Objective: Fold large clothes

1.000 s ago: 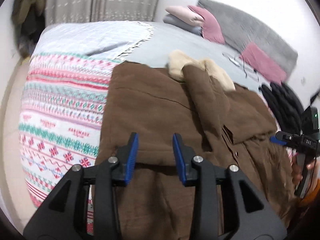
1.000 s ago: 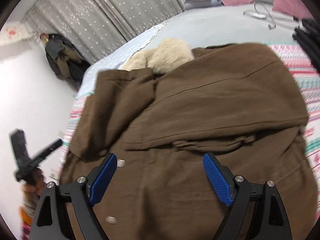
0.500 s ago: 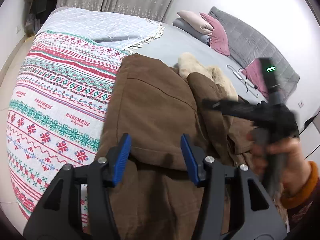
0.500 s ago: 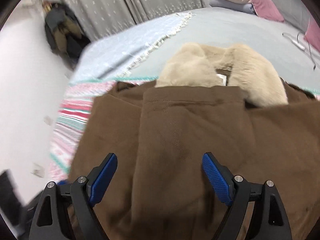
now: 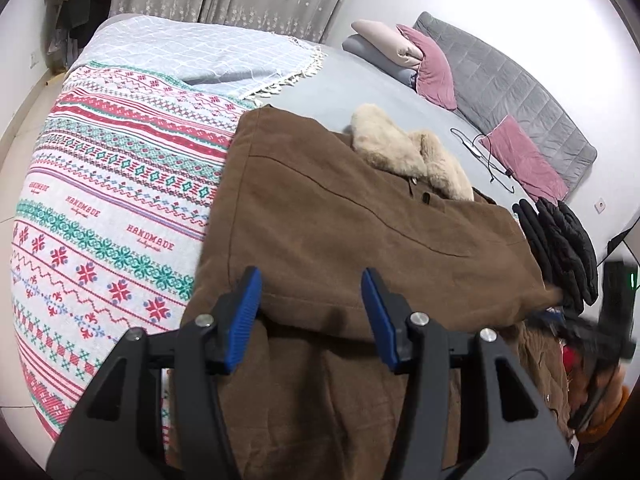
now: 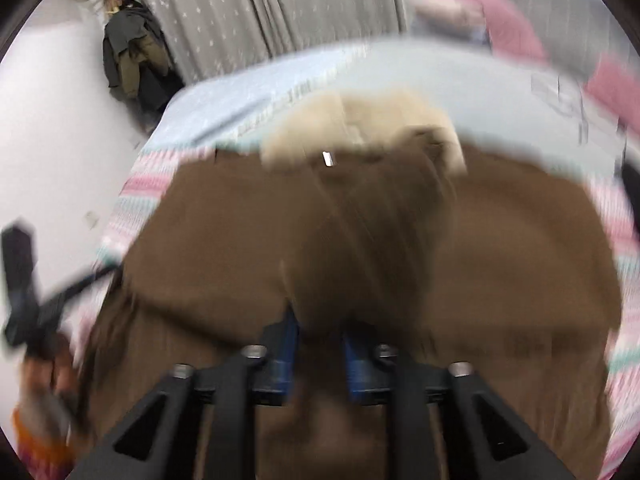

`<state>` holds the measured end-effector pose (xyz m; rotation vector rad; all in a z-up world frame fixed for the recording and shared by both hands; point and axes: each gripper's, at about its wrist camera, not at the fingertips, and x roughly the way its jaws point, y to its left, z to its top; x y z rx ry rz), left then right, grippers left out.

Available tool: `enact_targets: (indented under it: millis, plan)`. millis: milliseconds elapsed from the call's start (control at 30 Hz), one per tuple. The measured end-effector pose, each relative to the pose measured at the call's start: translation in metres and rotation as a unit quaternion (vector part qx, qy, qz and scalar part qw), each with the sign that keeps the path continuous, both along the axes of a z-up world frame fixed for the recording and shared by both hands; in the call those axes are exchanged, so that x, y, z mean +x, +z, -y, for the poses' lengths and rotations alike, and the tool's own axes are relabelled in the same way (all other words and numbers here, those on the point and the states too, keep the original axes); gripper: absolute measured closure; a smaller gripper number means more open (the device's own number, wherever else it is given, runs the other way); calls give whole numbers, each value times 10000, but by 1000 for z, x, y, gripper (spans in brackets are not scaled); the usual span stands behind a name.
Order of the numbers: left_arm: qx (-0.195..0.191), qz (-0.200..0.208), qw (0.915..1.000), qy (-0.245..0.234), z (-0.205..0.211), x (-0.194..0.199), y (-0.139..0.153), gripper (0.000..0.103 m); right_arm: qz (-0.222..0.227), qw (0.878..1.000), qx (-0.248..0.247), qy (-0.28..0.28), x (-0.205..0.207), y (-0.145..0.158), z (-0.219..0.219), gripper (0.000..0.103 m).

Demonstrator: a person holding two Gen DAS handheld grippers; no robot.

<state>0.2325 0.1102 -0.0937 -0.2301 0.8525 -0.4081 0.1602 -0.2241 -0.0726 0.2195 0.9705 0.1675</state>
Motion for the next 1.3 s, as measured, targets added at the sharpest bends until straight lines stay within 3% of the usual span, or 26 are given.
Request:
enact_targets:
  millis: [67, 167, 300, 400, 433, 500, 533, 567, 633, 800, 833, 867, 900, 933, 1000, 1100, 1133, 1200, 1300]
  plan:
    - [63, 8, 10000, 18, 2, 0, 0, 50, 203, 9996, -8, -201, -31, 0, 28, 39]
    - [135, 35, 9999, 61, 3, 2, 2, 50, 493, 9970, 281, -527, -42, 13, 59, 30]
    - [147, 70, 9997, 153, -3, 2, 3, 50, 426, 9929, 721, -846, -3, 13, 79, 29]
    - [156, 85, 9997, 178, -8, 2, 4, 50, 110, 9947, 289, -984, 58, -16, 62, 30]
    - [177, 112, 9996, 193, -9, 3, 5, 50, -27, 9944, 124, -1051, 71, -27, 59, 32]
    - [180, 131, 9995, 230, -11, 7, 5, 50, -202, 9918, -313, -1226, 90, -49, 46, 53]
    - [156, 137, 9995, 255, -11, 10, 5, 50, -94, 9909, -524, -1233, 90, -47, 37, 69]
    - [130, 161, 9993, 295, -12, 11, 6, 57, 93, 9900, -830, -1139, 89, -37, 24, 86]
    - [161, 291, 9987, 396, -12, 13, 9, 76, 452, 9912, -871, -884, 84, -16, 15, 90]
    - [383, 407, 9982, 225, 3, 10, 12, 79, 1820, 9686, -1631, -454, 77, 62, -7, 91]
    - [466, 369, 9981, 188, 5, 10, 9, 79, 2126, 9605, -1757, -369, 83, 68, -5, 90]
    - [663, 271, 9973, 146, 11, 11, 4, 79, 2154, 9575, -1883, -374, 89, 67, -1, 83]
    - [756, 211, 9968, 130, 13, 11, 0, 79, 1873, 9576, -2140, -470, 105, 56, 6, 78]
    - [900, 127, 9958, 106, 16, 10, -4, 79, 1322, 9617, -2302, -684, 124, 38, 18, 74]
    - [1076, 91, 9941, 61, 16, 9, -4, 79, 595, 9636, -2344, -1140, 136, 15, 41, 72]
    - [914, 87, 9957, 141, 2, 21, 8, 67, 708, 9765, -1530, -1344, 113, 7, 66, 61]
    - [849, 77, 9962, 184, -2, 26, 11, 56, 703, 9778, -1457, -1330, 107, 5, 71, 53]
    - [701, -38, 9973, 193, -6, 49, 17, 54, 661, 9801, -1384, -1258, 98, 4, 76, 49]
    - [814, -315, 9961, 98, 5, 93, 14, 54, 501, 9894, -883, -1036, 95, 2, 79, 47]
